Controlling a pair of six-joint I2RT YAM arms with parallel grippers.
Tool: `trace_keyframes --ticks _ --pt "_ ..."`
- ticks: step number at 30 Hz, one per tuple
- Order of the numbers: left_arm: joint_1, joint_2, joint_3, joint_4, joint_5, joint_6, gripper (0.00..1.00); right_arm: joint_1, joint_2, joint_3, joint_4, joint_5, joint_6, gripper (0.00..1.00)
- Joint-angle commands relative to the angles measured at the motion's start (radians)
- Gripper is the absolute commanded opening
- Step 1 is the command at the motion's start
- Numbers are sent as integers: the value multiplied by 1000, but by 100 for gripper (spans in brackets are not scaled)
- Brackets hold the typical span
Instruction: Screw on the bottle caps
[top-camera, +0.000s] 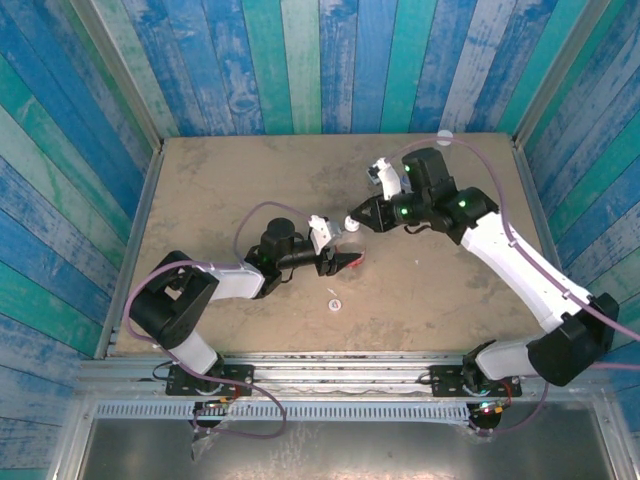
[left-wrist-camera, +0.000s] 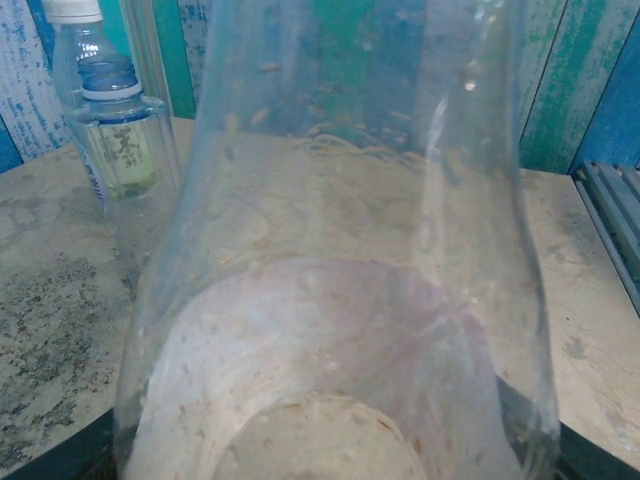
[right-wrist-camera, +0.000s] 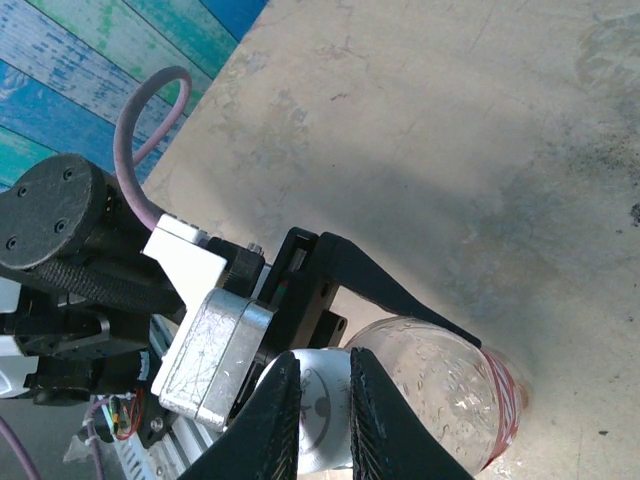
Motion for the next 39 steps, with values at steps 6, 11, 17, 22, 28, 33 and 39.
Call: trace_keyframes --ticks 6,11,17,22,28,33,39 --pt "7 37 5 -90 -36 -15 65 72 -84 -71 -77 -15 29 18" --pt "6 42 6 -90 -33 -13 65 71 -103 -58 -82 29 6 22" --pt "8 36 5 -87 -18 0 65 45 -131 -45 -79 101 -132 46" --pt "7 7 25 -126 70 48 65 6 -165 -56 -55 53 -486 62" --pt "8 -34 40 -152 179 97 64 -27 -166 -42 -56 -78 -802 66" --pt "8 -49 68 -194 228 136 64 -47 -122 -15 -82 -177 -894 67" --pt "8 -54 84 -207 259 147 65 -46 -64 -4 -113 -254 -927 64"
